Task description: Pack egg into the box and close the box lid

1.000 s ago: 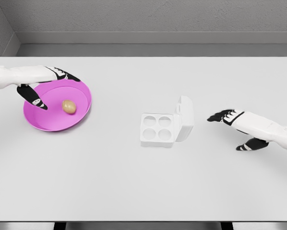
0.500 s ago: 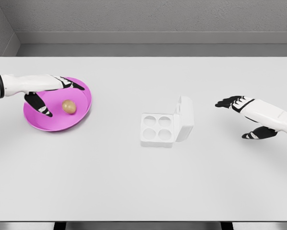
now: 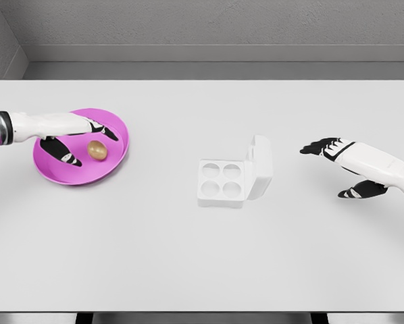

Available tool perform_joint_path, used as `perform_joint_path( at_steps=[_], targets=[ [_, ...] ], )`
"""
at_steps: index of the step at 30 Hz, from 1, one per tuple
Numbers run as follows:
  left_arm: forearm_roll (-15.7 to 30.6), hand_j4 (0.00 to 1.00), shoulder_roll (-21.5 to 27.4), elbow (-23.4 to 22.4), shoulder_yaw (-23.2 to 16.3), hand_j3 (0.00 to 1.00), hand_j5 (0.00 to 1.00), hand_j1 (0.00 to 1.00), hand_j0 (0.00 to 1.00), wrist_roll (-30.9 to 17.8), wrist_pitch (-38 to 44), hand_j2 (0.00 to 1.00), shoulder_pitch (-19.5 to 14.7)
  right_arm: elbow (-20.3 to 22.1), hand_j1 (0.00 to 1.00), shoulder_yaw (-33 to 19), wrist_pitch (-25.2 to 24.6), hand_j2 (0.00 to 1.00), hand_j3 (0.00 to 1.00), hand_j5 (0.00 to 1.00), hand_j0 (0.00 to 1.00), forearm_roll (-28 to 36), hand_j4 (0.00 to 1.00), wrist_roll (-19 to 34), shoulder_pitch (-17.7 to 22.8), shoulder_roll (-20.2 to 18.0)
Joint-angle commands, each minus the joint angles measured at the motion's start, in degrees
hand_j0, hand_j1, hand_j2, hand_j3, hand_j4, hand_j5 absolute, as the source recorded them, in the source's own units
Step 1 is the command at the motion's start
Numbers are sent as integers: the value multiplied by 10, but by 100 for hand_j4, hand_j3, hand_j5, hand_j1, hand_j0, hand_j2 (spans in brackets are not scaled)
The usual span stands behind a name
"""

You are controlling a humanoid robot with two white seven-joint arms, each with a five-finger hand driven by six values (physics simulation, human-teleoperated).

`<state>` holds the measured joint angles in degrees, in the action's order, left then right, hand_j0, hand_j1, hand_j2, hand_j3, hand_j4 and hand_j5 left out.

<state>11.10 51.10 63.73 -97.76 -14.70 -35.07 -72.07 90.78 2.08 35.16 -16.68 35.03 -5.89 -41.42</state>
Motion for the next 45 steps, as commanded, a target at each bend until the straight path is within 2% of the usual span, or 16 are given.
perform_joint_path(
  at_steps=[1, 3, 35, 45],
  targets=[
    [3, 82, -1, -1, 1, 82, 82, 82, 82, 0, 1, 82, 0, 0, 100, 0, -2, 100, 100, 100, 100, 4, 100, 0, 0, -1],
    [-1, 82, -13, -15, 3, 82, 82, 82, 82, 0, 1, 82, 4, 0, 100, 0, -2, 100, 100, 100, 100, 4, 100, 0, 0, -1],
    [-6, 82, -40, -41, 3, 82, 82, 82, 82, 5, 1, 82, 17, 0, 100, 12, -2, 100, 100, 100, 100, 4, 100, 0, -4, -2],
    [-6, 81, -50, -68, 4, 81, 81, 81, 81, 5, 1, 81, 24, 0, 100, 12, -2, 100, 100, 100, 100, 4, 100, 0, -4, -2]
  ],
)
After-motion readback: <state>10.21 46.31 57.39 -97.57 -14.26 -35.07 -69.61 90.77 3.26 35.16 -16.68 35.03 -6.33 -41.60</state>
